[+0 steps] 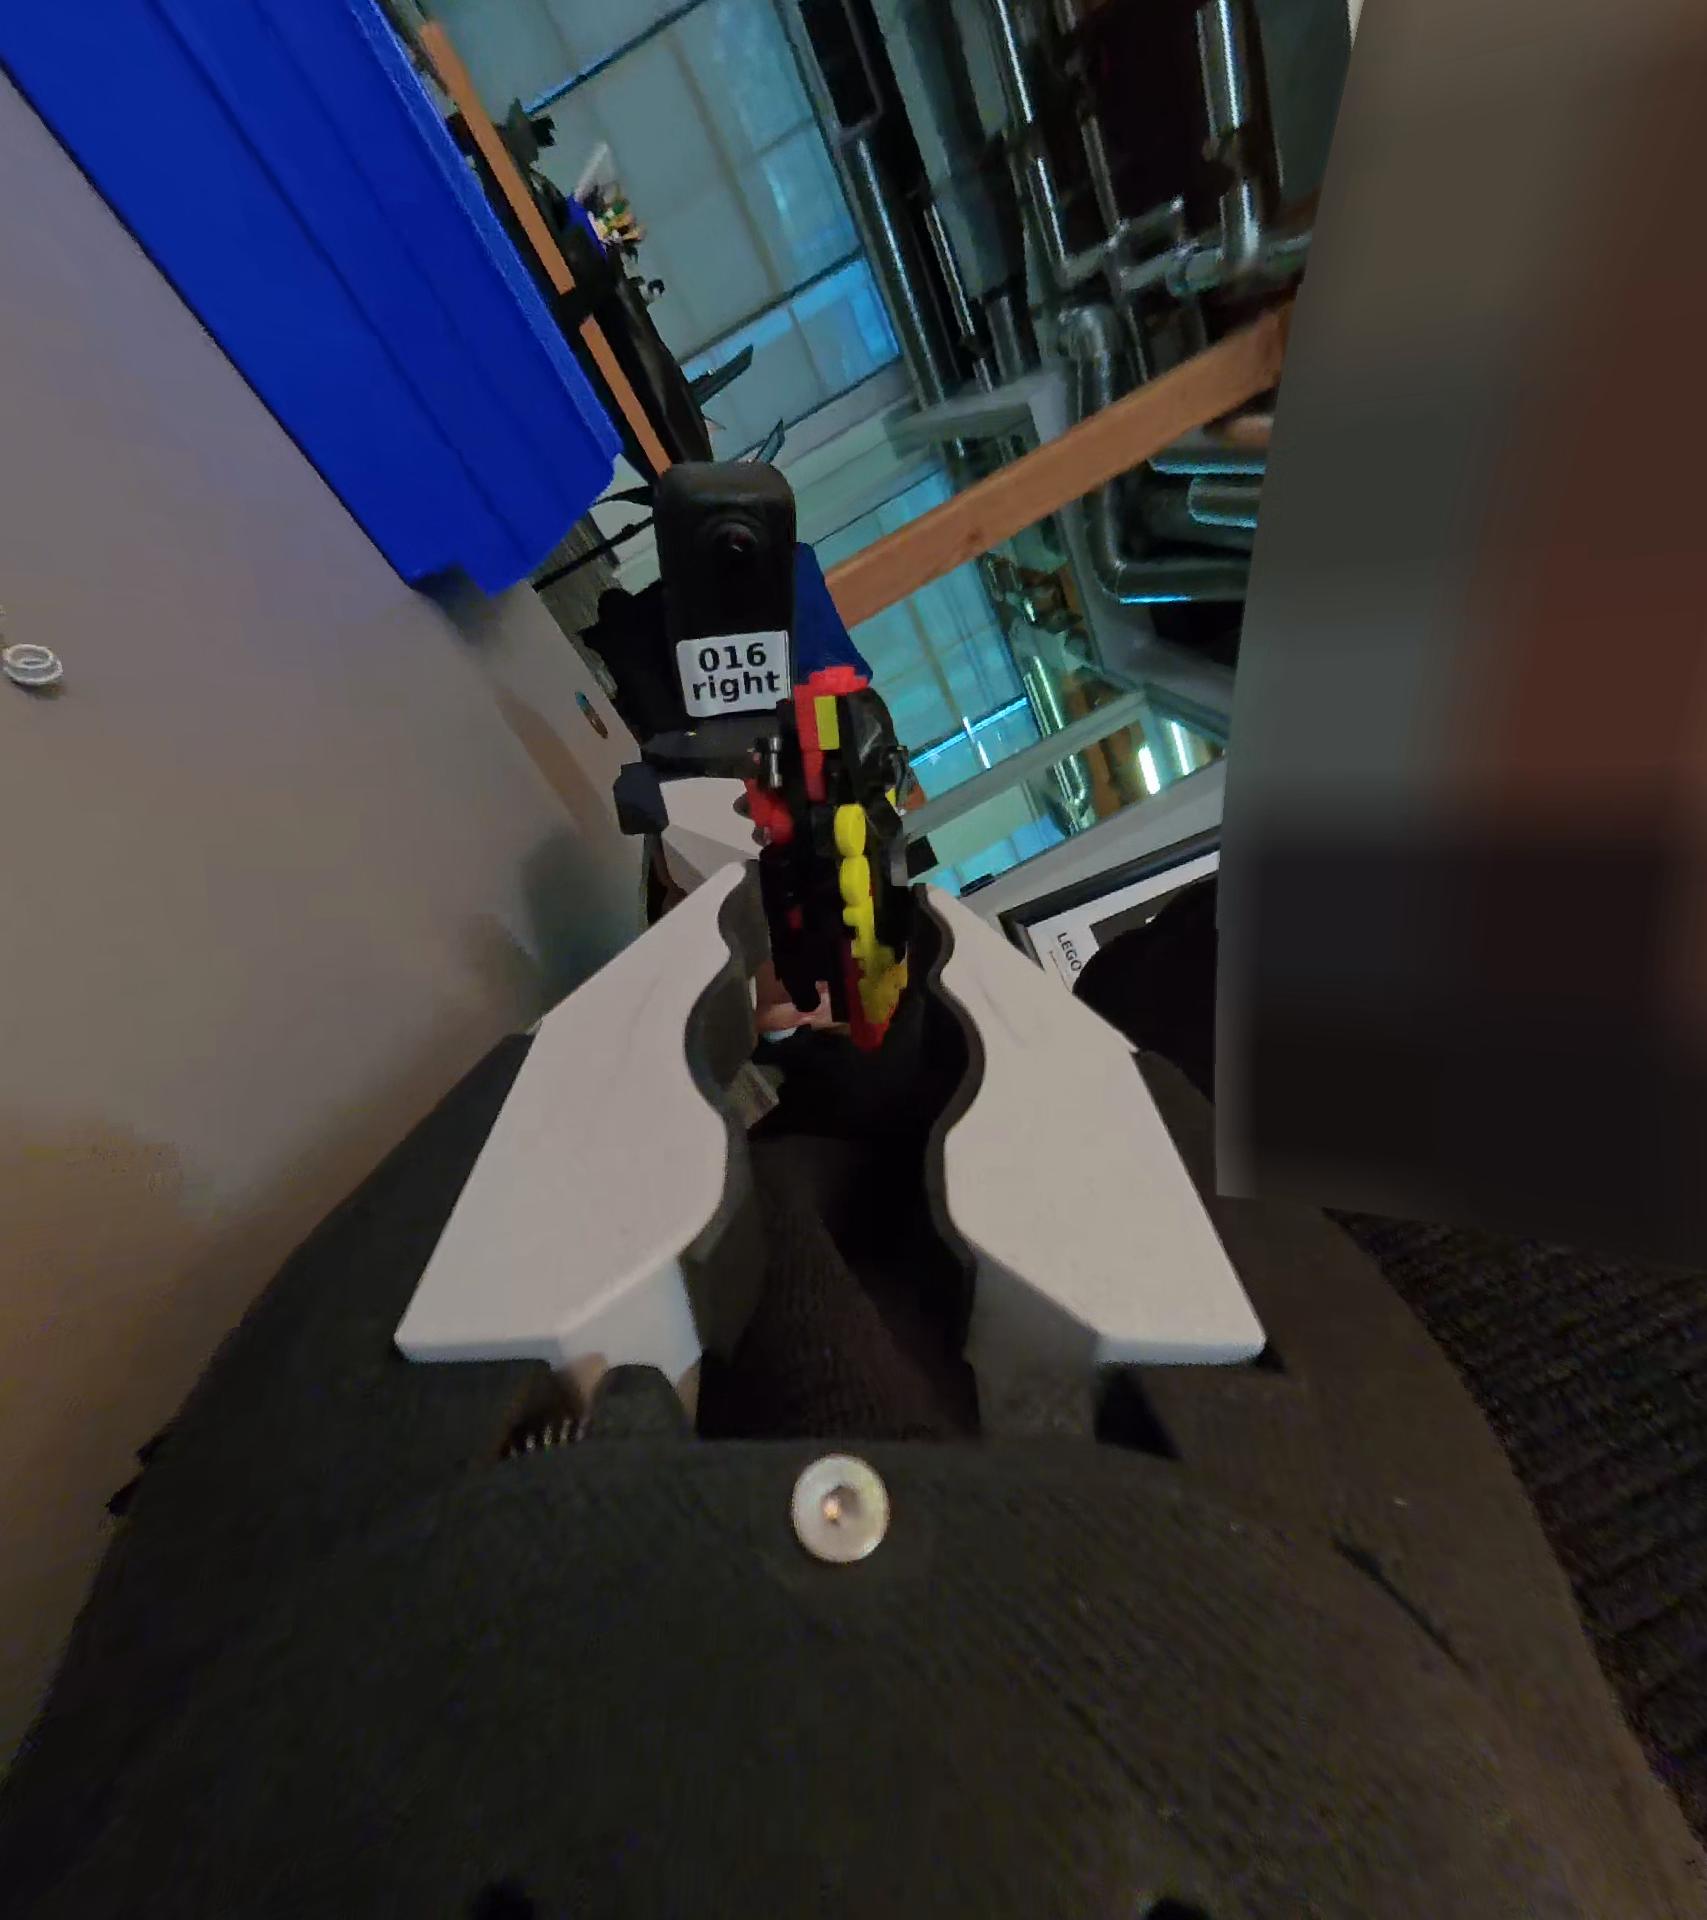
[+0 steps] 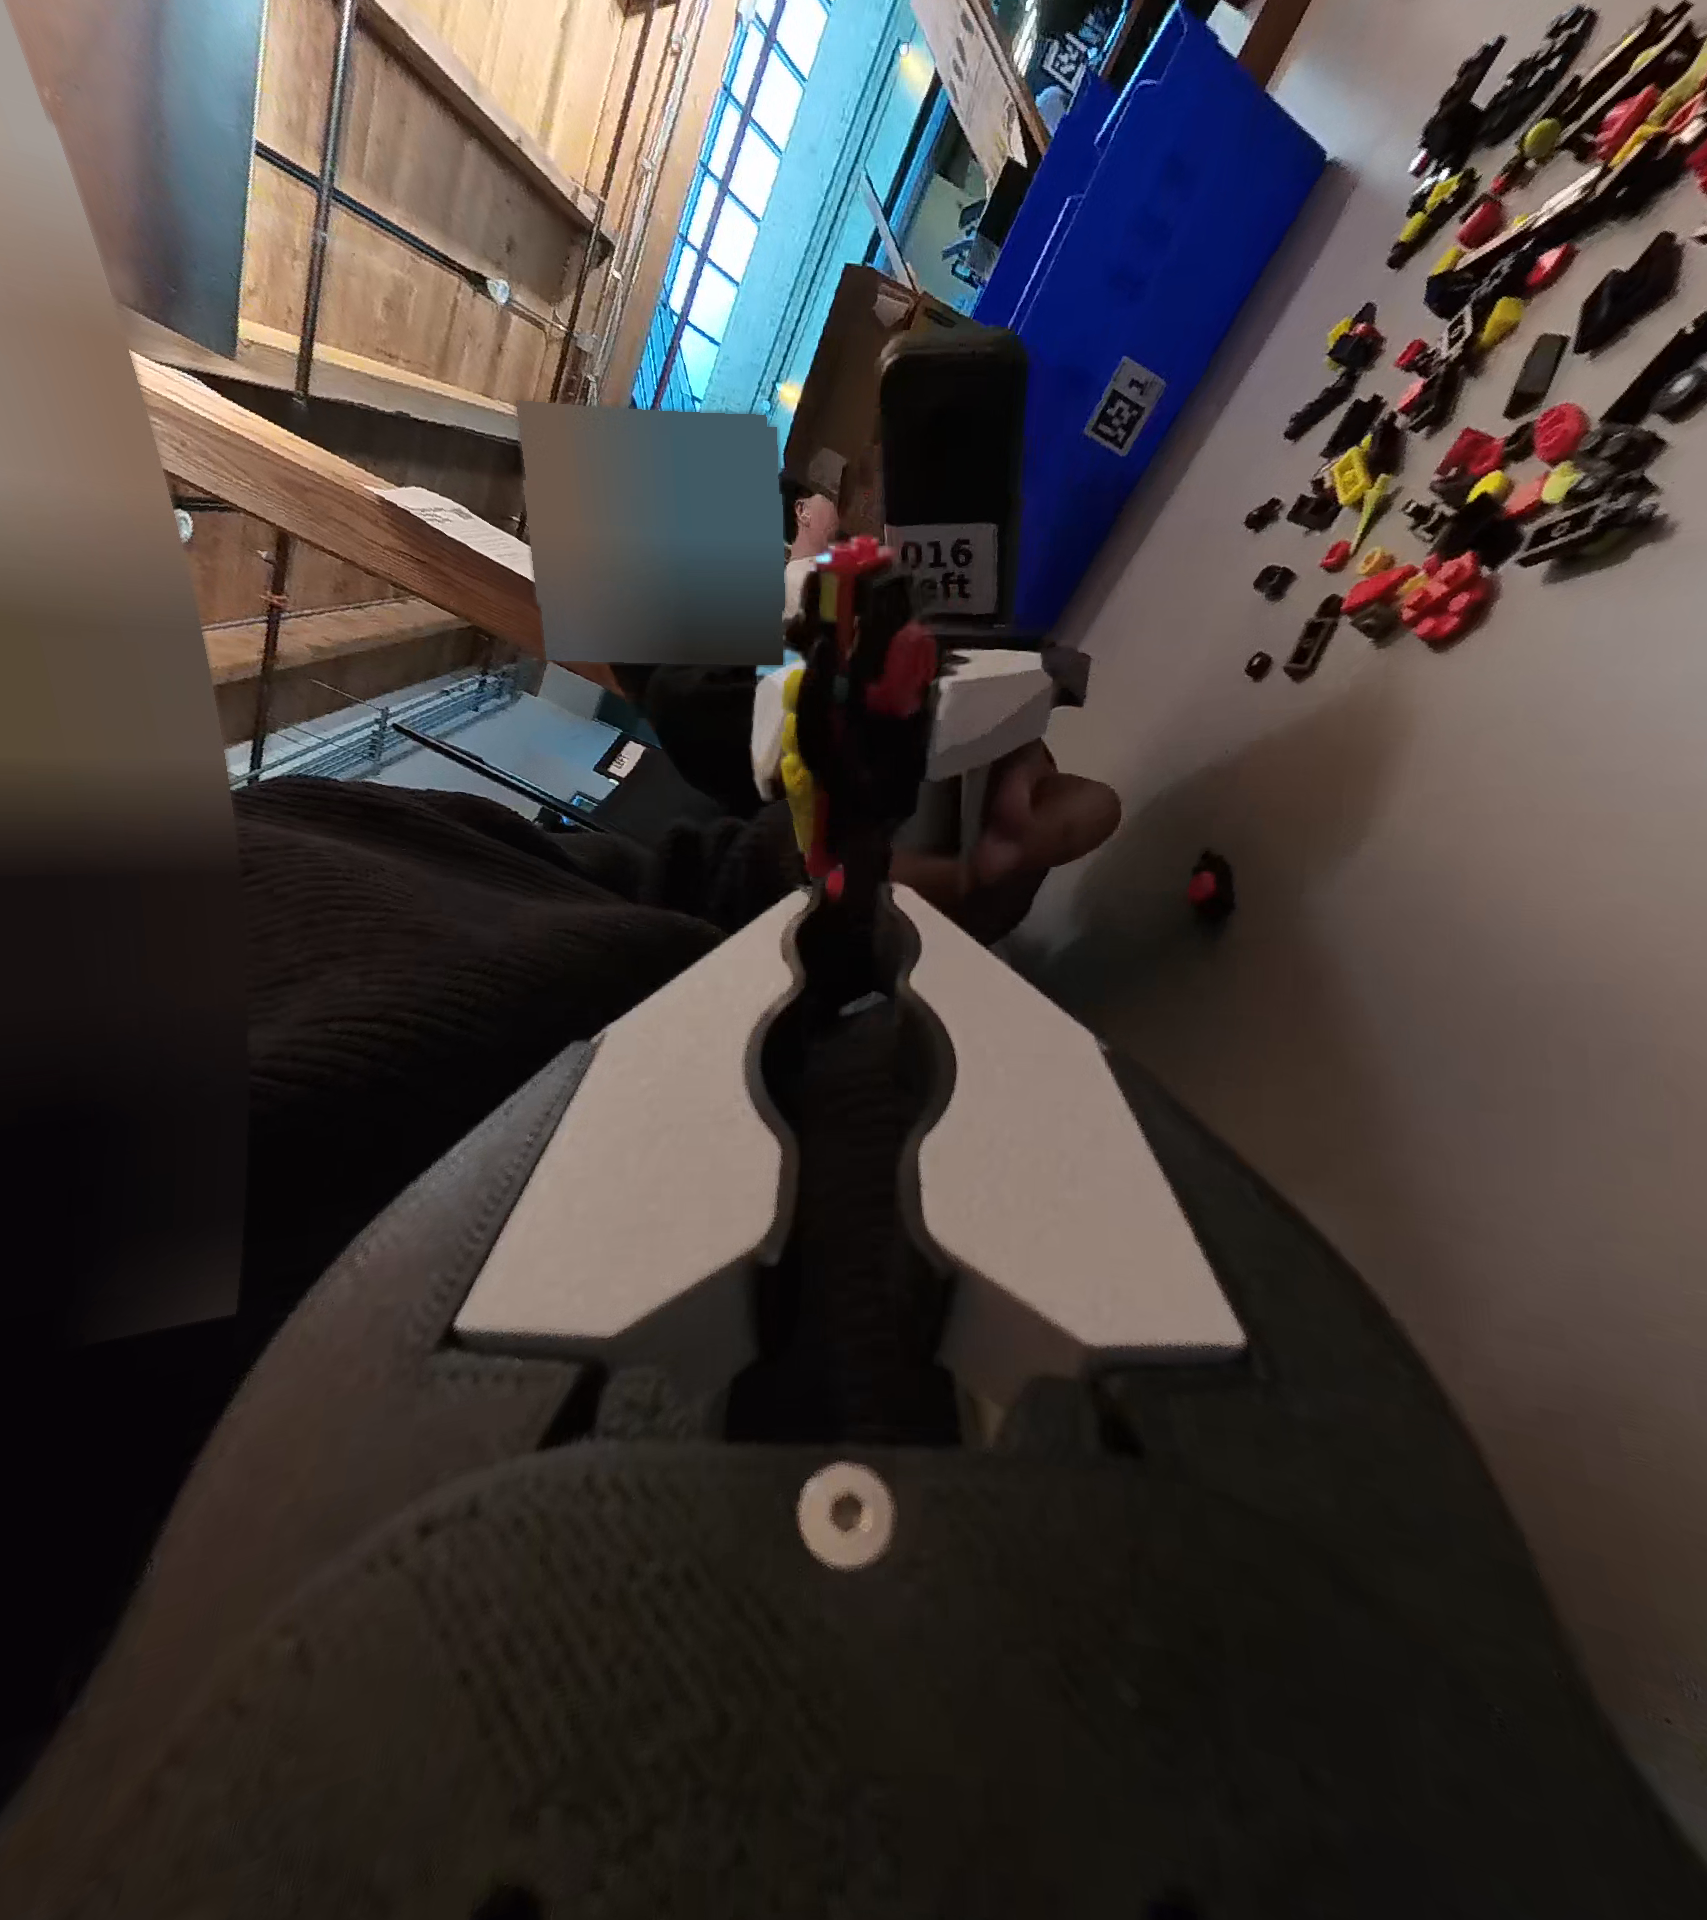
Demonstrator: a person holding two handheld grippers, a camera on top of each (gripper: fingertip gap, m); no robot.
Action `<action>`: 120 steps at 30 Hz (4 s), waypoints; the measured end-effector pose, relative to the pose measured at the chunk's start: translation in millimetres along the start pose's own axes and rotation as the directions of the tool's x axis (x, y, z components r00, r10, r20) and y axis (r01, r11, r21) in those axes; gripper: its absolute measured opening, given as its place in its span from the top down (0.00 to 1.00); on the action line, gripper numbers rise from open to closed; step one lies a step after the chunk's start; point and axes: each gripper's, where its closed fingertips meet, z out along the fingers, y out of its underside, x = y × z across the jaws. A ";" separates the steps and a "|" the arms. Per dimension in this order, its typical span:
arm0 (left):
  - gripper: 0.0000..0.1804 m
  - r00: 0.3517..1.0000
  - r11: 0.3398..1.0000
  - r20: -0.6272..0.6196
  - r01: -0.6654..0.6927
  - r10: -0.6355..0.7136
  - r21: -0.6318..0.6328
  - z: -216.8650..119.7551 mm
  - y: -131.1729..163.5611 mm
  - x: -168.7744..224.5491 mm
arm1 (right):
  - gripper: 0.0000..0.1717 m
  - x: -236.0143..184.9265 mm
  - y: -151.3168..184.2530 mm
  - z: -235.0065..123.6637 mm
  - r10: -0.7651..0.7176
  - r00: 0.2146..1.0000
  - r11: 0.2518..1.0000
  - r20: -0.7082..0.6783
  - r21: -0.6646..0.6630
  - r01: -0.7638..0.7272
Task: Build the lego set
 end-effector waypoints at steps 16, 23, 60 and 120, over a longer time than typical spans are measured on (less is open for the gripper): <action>0.87 0.991 0.994 0.074 -0.107 0.108 -0.016 -1.5 -0.6 -5.6 | 0.96 0.4 4.5 -0.8 0.058 0.998 0.998 0.022 -0.018 -0.058; 0.87 0.989 0.993 0.088 -0.117 0.117 -0.013 -0.1 0.4 -6.6 | 0.96 1.7 5.1 -0.8 0.060 0.998 0.998 0.017 -0.021 -0.059; 0.78 0.928 0.993 0.356 -0.094 0.111 -0.066 -9.0 4.9 -56.7 | 0.96 55.9 5.4 -26.8 0.155 0.967 0.987 -0.204 -0.002 -0.159; 0.95 0.454 0.645 0.487 -0.315 0.746 -0.696 -77.2 51.1 -90.5 | 0.83 82.6 -12.2 -39.4 -0.665 0.432 0.745 -0.610 -0.502 0.439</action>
